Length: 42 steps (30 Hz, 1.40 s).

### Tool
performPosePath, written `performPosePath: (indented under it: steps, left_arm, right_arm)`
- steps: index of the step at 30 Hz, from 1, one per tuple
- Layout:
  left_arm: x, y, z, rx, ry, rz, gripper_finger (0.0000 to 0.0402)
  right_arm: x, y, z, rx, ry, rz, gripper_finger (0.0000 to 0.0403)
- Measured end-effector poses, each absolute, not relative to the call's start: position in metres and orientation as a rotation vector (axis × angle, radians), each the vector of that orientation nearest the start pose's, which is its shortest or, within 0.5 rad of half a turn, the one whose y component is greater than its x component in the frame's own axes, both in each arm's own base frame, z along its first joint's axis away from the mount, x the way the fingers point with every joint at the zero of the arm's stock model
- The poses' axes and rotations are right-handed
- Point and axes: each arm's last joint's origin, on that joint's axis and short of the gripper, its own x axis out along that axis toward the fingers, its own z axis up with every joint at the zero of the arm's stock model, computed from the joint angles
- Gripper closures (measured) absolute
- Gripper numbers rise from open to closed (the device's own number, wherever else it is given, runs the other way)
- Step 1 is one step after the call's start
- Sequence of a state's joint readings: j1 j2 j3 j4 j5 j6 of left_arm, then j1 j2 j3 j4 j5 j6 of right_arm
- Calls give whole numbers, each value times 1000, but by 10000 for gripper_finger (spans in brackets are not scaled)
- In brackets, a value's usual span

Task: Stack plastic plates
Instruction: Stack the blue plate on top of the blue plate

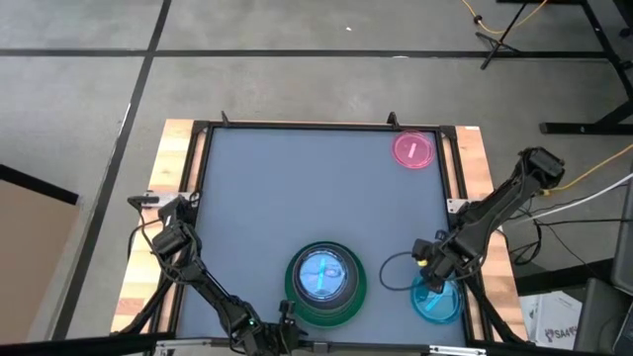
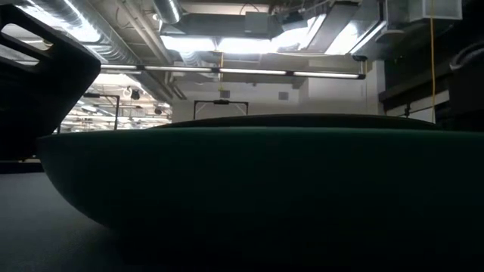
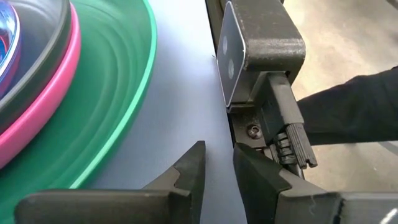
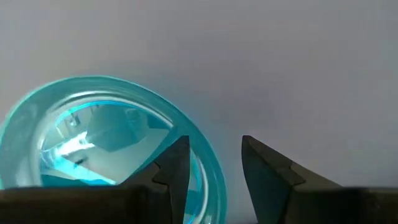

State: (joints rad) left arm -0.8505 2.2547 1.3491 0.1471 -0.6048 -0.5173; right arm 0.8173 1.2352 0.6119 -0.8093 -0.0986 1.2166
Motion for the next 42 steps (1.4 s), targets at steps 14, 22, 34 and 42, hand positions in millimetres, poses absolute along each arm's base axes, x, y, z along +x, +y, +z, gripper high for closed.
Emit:
performPosePath:
  steps: [14,22,34,42]
  left_arm:
    - [311,-329,90,0,594,-71,319]
    - [311,-329,90,-2,590,-68,319]
    - [311,-328,90,15,591,-72,319]
    - [310,-329,89,33,595,-79,319]
  right_arm:
    - [118,131,154,396,1584,-102,267]
    - [115,130,139,455,1584,-47,271]
    - [117,132,138,460,1553,-16,396]
    - [125,140,142,523,1472,51,400]
